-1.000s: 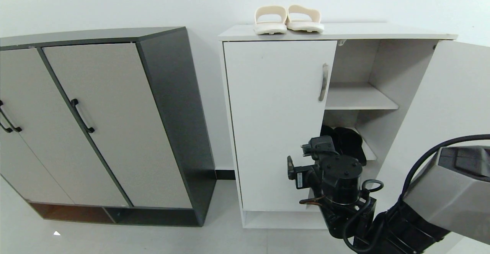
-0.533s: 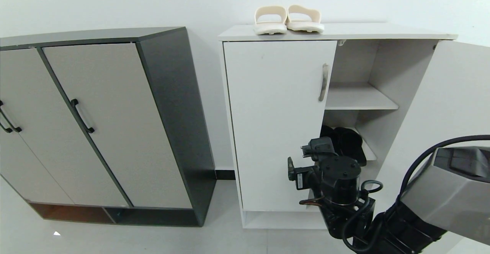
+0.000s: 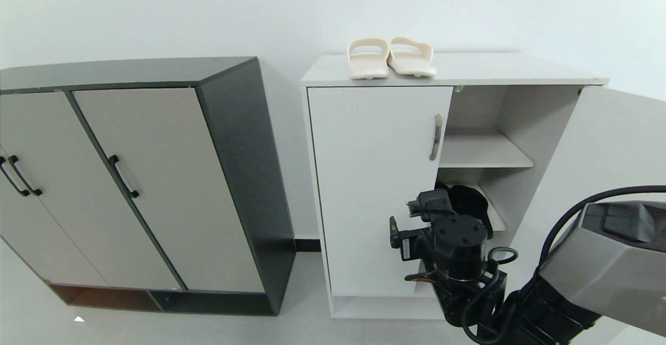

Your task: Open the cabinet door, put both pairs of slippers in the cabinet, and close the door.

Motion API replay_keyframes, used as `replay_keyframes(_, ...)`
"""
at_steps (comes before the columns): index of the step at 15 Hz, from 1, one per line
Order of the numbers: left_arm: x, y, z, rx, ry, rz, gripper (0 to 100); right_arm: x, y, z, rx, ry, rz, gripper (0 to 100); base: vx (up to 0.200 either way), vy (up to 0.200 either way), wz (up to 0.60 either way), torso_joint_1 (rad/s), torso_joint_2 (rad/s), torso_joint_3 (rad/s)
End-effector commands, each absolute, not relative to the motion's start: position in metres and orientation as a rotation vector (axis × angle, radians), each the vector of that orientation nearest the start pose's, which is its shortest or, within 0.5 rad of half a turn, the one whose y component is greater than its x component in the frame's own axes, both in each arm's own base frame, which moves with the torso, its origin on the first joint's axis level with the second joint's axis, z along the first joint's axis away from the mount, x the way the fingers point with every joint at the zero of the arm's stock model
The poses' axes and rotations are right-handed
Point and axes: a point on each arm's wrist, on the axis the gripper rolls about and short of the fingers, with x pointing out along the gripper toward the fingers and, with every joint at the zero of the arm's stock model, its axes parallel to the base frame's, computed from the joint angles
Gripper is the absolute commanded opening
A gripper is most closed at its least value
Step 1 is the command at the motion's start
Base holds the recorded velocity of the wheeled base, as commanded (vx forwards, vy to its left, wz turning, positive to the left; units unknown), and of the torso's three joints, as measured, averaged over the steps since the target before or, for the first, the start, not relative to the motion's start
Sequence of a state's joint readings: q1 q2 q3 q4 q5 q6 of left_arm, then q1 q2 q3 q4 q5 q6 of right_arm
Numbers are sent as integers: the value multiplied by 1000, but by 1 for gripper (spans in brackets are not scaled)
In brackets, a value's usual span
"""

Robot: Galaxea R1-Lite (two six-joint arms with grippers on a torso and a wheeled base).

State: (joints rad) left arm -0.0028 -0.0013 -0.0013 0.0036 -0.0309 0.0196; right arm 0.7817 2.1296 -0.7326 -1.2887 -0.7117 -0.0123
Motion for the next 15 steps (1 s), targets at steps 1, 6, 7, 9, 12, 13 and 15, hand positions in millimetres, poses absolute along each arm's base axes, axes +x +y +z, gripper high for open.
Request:
replay_keyframes(1, -23, -1, 76, 20, 1, -32, 0, 266, 243, 83, -89, 83, 71, 100, 0, 0, 0, 115, -461, -344)
replay_keyframes(6, -23, -1, 76, 15, 1, -29, 0, 265, 243, 82, -93, 86, 71, 100, 0, 0, 0, 133, -467, -339)
replay_keyframes(7, -23, -1, 75, 15, 3, -29, 0, 265, 242, 82, -93, 89, 71, 100, 0, 0, 0, 159, -476, -315)
replay_keyframes(9, -23, -1, 76, 15, 1, -29, 0, 264, 242, 80, -100, 94, 71, 100, 0, 0, 0, 168, -481, -320)
replay_keyframes(12, -23, -1, 76, 15, 1, -29, 0, 267, 245, 79, -99, 92, 73, 100, 0, 0, 0, 183, -489, -307)
replay_keyframes(13, -23, -1, 75, 15, 3, -29, 0, 266, 245, 78, -99, 92, 73, 100, 0, 0, 0, 193, -491, -305)
replay_keyframes(15, -23, -1, 75, 15, 3, -29, 0, 267, 245, 78, -100, 93, 71, 100, 0, 0, 0, 190, -505, -308)
